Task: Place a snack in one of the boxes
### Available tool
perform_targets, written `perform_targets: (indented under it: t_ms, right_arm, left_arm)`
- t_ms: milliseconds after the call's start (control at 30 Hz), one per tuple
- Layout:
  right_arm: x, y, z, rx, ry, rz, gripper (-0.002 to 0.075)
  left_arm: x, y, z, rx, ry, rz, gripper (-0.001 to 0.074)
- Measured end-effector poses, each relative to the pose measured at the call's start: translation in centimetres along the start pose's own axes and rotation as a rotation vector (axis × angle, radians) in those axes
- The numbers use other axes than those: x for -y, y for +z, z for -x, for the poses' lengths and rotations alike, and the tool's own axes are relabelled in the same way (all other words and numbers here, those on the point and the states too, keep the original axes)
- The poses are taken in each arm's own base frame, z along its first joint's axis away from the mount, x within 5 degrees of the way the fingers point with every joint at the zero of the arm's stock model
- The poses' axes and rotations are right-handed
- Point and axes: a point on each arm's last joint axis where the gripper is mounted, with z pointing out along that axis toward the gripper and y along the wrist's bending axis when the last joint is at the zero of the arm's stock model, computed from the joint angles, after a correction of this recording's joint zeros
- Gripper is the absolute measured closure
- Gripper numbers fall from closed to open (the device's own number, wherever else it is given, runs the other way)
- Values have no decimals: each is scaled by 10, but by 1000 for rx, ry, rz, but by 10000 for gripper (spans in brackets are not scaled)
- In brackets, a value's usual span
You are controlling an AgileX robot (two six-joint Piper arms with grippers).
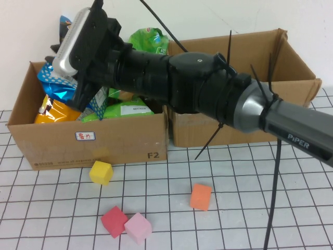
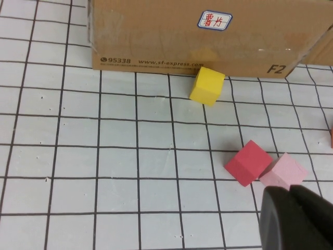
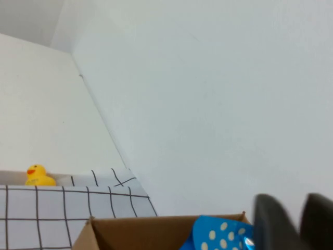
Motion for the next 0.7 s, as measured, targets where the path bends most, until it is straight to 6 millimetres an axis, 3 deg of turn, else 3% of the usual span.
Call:
perform_targets:
  t_ms: [67, 133, 333, 433, 533, 700]
  right_arm:
    - [1, -1, 2, 1, 16, 0, 663]
    - [0, -3, 7, -4, 14, 10, 696]
    - [-10, -29, 46, -66, -41, 196, 720]
    - [-17, -49, 54, -231, -58, 332, 720]
    - [-16, -70, 45, -504, -89, 399, 720]
    - [-5, -103, 29, -895, -92, 342, 720]
  left_arm:
    - [0, 0, 1, 6, 3, 1, 736]
    - [1, 0, 2, 27, 18, -6, 736]
    - [5, -1, 12, 135, 77, -51, 736]
    - [7, -2, 16, 180, 97, -69, 736]
    - [8, -2, 18, 207, 113, -73, 736]
    - [7, -3, 20, 227, 125, -65, 736]
